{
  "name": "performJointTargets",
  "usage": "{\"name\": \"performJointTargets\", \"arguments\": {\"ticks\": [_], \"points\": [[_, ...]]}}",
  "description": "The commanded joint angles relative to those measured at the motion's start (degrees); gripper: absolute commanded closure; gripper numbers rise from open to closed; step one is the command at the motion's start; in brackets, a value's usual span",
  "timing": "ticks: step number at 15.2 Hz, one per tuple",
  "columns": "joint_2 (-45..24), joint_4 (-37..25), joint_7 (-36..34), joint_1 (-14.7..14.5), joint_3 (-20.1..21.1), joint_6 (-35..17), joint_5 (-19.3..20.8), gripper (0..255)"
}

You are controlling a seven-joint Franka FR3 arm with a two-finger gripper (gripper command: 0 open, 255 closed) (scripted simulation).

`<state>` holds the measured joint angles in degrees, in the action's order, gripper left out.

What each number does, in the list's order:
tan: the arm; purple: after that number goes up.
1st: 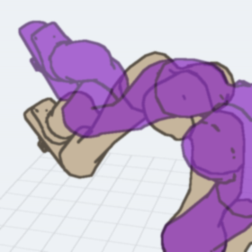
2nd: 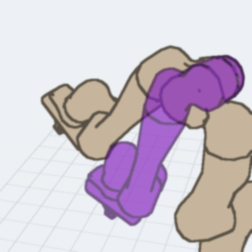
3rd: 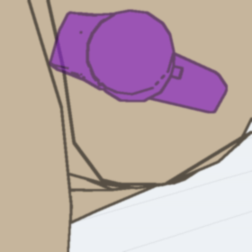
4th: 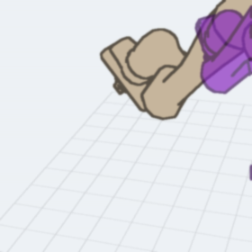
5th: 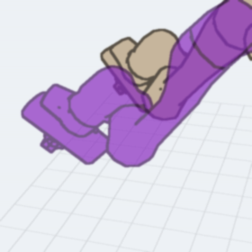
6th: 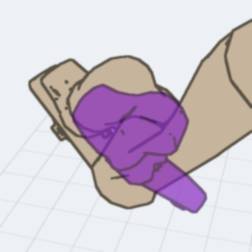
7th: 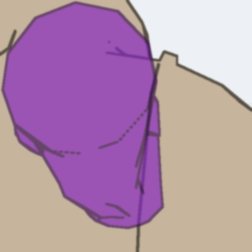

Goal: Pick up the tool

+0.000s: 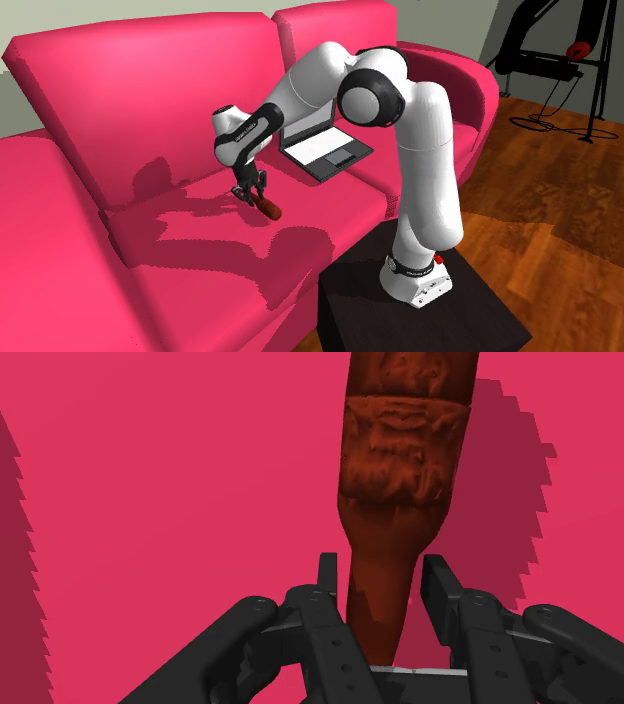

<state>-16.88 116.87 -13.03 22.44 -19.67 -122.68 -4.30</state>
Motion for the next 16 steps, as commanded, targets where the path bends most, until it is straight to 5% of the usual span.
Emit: {"name": "performJointTargets", "arguments": {"ticks": [1, 16], "points": [[0.82, -0.16, -0.2, -0.12, -0.12, 0.95, 0.33, 255], [6.29, -3.97, -1.48, -0.71, -0.75, 9.89, 2.53, 255]]}}
